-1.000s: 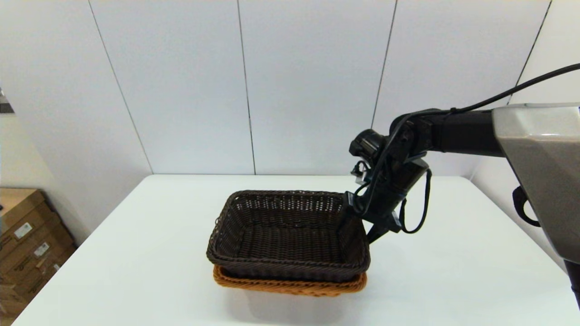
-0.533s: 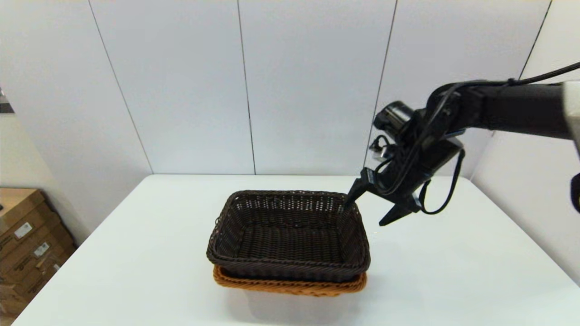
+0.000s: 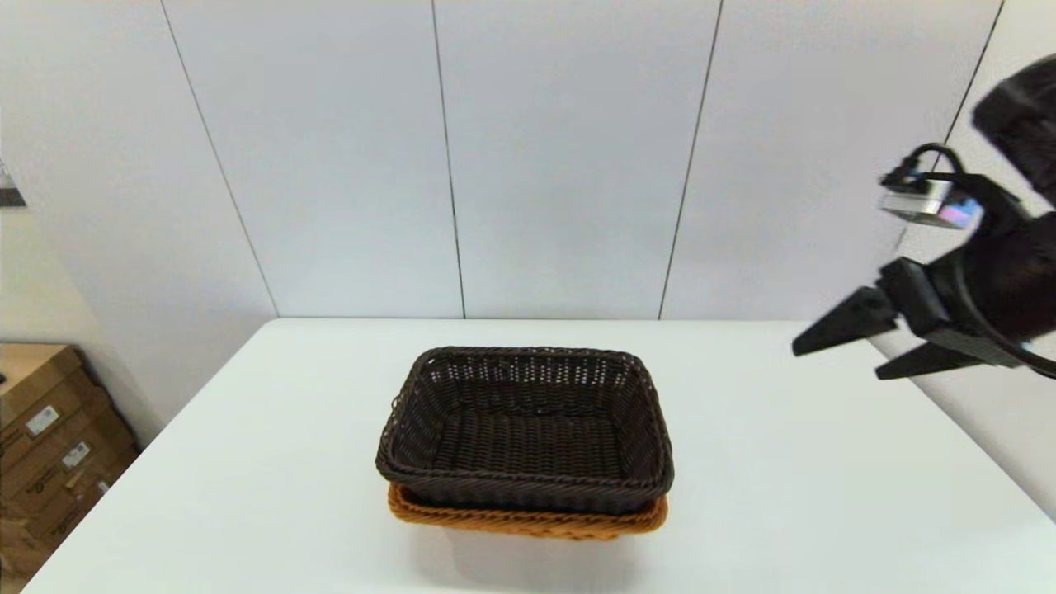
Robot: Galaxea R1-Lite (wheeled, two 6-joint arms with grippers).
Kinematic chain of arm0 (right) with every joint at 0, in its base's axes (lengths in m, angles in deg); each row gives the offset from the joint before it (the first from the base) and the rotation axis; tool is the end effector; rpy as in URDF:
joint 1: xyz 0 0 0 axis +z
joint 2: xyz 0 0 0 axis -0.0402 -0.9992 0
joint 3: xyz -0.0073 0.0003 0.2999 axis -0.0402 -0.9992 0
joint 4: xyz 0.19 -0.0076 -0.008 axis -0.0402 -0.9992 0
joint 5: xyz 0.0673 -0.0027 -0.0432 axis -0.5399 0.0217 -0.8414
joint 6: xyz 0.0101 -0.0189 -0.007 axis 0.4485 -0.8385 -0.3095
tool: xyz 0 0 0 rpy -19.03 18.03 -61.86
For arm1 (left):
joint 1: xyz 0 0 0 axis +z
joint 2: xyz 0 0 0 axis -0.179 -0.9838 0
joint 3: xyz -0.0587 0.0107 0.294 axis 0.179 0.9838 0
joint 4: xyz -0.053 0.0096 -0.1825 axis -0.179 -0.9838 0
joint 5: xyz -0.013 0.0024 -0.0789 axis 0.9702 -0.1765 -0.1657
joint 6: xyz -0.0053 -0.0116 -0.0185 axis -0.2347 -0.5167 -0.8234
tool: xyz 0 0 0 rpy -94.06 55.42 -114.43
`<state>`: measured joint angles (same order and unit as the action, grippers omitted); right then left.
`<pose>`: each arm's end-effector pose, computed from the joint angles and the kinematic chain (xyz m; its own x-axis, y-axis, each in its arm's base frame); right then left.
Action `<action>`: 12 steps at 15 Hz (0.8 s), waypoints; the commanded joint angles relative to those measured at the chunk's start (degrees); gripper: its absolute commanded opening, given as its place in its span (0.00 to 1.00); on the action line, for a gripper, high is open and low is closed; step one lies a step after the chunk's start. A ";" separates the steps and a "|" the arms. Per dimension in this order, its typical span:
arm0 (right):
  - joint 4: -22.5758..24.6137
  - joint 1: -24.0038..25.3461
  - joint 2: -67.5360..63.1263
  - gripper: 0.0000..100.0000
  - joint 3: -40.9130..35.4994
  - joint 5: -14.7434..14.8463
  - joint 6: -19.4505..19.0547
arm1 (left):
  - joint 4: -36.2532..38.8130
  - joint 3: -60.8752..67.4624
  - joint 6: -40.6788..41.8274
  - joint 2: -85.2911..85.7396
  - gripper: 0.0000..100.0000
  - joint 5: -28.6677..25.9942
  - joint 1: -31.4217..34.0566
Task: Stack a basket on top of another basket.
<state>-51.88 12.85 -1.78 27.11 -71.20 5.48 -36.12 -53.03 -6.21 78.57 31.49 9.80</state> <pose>0.2243 0.0482 0.2867 0.4318 0.3631 -0.8257 -0.0983 0.9289 0.3571 -0.0256 -0.0005 0.0734 0.9966 -0.0422 -0.0708 0.0501 0.9922 0.1143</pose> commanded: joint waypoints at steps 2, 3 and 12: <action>6.00 -8.61 37.12 1.00 -32.99 6.03 -13.60 | -0.02 0.00 -0.04 -0.05 1.00 -0.03 -0.02; 6.88 -8.79 42.30 1.00 -37.30 7.79 -13.69 | -0.02 0.00 -0.04 -0.05 1.00 -0.03 0.07; 23.05 -8.70 69.55 1.00 -57.60 18.86 -14.74 | -0.02 0.00 -0.04 -0.05 1.00 -0.03 0.07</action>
<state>-32.85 4.21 60.41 -26.26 -53.36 -9.04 -36.16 -53.03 -6.23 78.57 31.49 9.82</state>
